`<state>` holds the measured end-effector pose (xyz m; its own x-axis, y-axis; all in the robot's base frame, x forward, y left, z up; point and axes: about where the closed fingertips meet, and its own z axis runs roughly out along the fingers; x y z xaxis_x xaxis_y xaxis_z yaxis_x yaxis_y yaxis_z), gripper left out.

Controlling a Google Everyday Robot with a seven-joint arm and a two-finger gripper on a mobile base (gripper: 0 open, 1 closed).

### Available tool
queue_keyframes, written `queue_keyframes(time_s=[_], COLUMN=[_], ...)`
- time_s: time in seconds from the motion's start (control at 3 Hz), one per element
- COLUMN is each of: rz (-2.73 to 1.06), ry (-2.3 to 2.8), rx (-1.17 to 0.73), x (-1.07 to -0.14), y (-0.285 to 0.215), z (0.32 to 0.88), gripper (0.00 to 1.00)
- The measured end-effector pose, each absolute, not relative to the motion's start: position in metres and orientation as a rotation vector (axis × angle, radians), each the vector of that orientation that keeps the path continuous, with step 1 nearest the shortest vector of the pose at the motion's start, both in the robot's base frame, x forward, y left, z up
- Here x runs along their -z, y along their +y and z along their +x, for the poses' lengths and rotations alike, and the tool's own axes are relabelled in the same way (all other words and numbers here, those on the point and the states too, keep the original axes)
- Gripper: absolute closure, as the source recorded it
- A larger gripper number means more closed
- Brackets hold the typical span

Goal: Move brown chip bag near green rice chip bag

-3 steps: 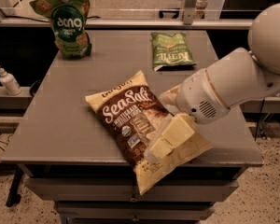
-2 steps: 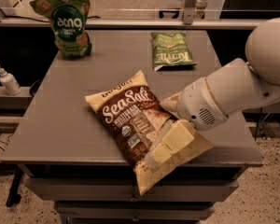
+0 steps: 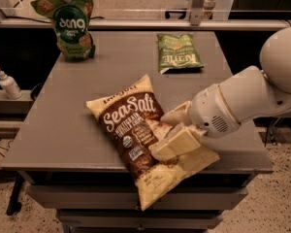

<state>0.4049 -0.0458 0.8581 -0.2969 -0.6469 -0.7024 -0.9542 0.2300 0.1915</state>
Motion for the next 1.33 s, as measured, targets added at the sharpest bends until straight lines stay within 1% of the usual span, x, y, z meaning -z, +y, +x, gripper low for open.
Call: queue_keyframes(time_s=[0.33,0.67,1.0,1.33], rz=[-1.469,-1.470,-1.470,-1.469], ry=[2.023,2.022,2.022,2.022], rx=[-0.848,-0.855,-0.855,-0.855], x=[-0.8559,-0.8537,-0.8562,-0.8566], y=[-0.0494,-0.0517,-0.0517,-0.0518], z=[0.4077,0.4113,0.4113,0.4115], gripper=[0.62,0.87,1.00,1.00])
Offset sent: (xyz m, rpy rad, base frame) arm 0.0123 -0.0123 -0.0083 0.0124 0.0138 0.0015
